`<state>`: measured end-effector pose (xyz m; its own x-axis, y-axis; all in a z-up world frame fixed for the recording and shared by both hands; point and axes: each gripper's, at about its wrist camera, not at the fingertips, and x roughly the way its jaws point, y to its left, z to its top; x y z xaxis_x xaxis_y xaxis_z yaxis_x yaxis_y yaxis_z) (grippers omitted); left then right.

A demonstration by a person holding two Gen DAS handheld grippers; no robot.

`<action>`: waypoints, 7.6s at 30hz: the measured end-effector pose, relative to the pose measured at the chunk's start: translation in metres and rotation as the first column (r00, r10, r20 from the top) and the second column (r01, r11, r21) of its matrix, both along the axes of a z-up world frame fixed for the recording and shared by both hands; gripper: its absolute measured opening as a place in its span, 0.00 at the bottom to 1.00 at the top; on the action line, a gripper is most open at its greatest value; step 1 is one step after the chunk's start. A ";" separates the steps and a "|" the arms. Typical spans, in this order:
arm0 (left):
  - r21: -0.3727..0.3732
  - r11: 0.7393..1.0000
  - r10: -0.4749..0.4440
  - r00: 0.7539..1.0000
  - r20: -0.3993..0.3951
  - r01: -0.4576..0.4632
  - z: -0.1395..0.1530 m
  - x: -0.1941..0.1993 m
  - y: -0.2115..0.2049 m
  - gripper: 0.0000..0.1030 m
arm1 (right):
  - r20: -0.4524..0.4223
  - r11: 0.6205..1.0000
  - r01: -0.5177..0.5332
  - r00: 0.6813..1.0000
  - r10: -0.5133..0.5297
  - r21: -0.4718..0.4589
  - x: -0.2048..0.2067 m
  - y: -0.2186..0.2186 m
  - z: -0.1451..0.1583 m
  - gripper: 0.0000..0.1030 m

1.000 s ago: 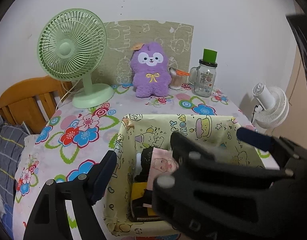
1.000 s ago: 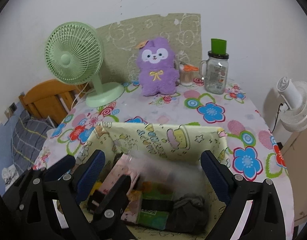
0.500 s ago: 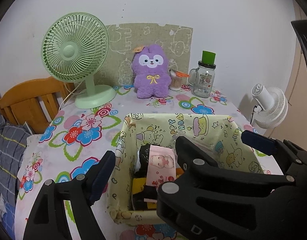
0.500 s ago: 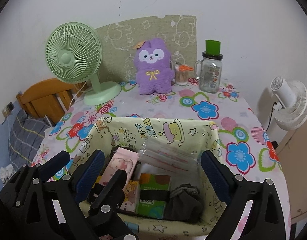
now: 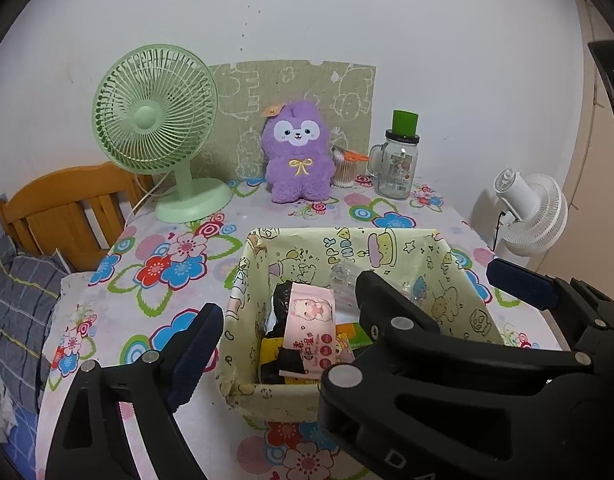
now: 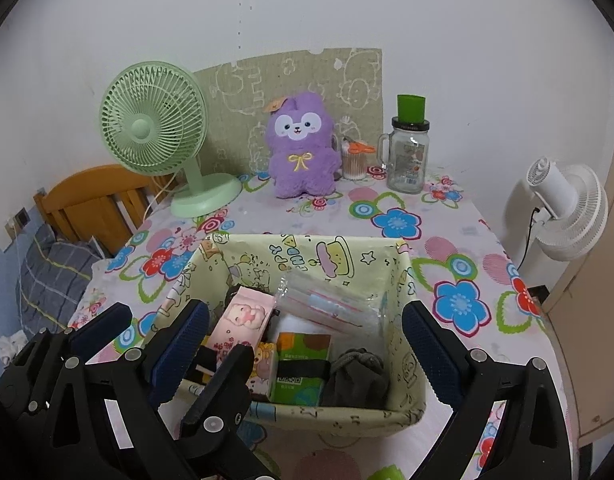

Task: Organize soft objects
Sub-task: 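Withdraw both grippers from the fabric box toward the white tissues, then lower the left gripper onto the white roll while the right gripper reaches the folded white cloth, then close the left gripper on the white roll while the right gripper grasps the folded cloth, then lift and carry the roll with the left gripper while the right gripper carries the cloth over the box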

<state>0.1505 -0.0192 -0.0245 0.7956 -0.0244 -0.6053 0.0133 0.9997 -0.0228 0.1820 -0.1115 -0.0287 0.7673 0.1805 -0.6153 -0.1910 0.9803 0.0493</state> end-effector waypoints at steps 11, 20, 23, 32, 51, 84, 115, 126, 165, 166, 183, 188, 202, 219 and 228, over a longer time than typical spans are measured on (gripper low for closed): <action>-0.004 1.000 -0.003 1.000 0.031 0.004 0.010 -0.021 -0.005 0.91 | 0.044 1.000 0.019 0.999 -0.019 -0.006 -0.027 -0.006 0.013 0.96; -0.003 1.000 -0.004 0.998 0.059 0.004 0.017 -0.040 -0.009 0.91 | 0.072 1.000 0.021 0.997 -0.021 -0.007 -0.047 -0.010 0.020 0.96; -0.002 1.000 -0.004 0.998 0.068 0.004 0.020 -0.047 -0.010 0.91 | 0.080 1.000 0.023 0.997 -0.022 -0.005 -0.055 -0.011 0.023 0.96; 0.000 1.000 -0.011 0.996 0.088 0.011 0.024 -0.065 -0.011 0.91 | 0.096 1.000 0.030 0.995 -0.029 -0.007 -0.075 -0.013 0.028 0.96; -0.014 1.000 -0.019 0.995 0.097 0.020 0.023 -0.093 -0.012 0.91 | 0.104 0.999 0.037 0.994 -0.035 -0.020 -0.108 -0.015 0.026 0.96; -0.014 1.000 -0.028 0.999 0.020 0.028 -0.024 -0.111 0.001 0.91 | 0.021 1.000 0.009 1.000 -0.009 -0.019 -0.123 0.000 -0.027 0.96; -0.043 0.999 -0.014 0.993 -0.113 0.009 -0.079 -0.105 0.028 0.91 | -0.126 0.999 0.004 0.992 -0.009 -0.041 -0.113 0.021 -0.084 0.96; -0.026 0.999 0.040 0.990 -0.136 -0.044 -0.088 -0.105 0.042 0.83 | -0.151 0.999 -0.007 0.988 0.001 -0.041 -0.108 0.025 -0.092 0.96; 0.024 1.000 0.021 0.978 -0.206 -0.016 -0.105 -0.103 0.016 0.24 | -0.227 0.999 0.042 0.973 -0.046 -0.024 -0.096 0.007 -0.121 0.86; 0.031 0.999 0.024 0.978 -0.206 -0.018 -0.104 -0.103 0.015 0.24 | -0.225 0.999 0.041 0.973 -0.047 -0.028 -0.096 0.007 -0.121 0.84; 0.011 1.000 0.001 0.976 -0.216 0.002 -0.102 -0.097 -0.001 0.20 | -0.218 0.998 0.056 0.975 -0.052 0.010 -0.097 -0.008 -0.116 0.59; 0.000 1.000 -0.011 0.976 -0.216 0.012 -0.101 -0.093 -0.005 0.20 | -0.216 0.997 0.068 0.974 -0.062 0.021 -0.094 -0.014 -0.115 0.55; -0.024 1.000 -0.022 0.984 -0.178 0.018 -0.081 -0.077 -0.013 0.20 | -0.175 0.996 0.087 0.981 -0.079 0.038 -0.082 -0.023 -0.092 0.50; -0.021 1.000 -0.018 0.994 -0.105 0.016 -0.042 -0.079 -0.017 0.20 | -0.104 0.995 0.081 0.992 -0.075 0.055 -0.086 -0.027 -0.050 0.50; -0.015 1.000 -0.025 0.998 -0.065 0.024 -0.020 -0.080 -0.019 0.20 | -0.064 0.994 0.084 0.995 -0.080 0.067 -0.089 -0.028 -0.027 0.50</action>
<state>0.0709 -0.0377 -0.0450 0.7535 -0.0523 -0.6554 0.0361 0.9986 -0.0382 0.0926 -0.1400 -0.0555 0.7426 0.1626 -0.6497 -0.1047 0.9863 0.1272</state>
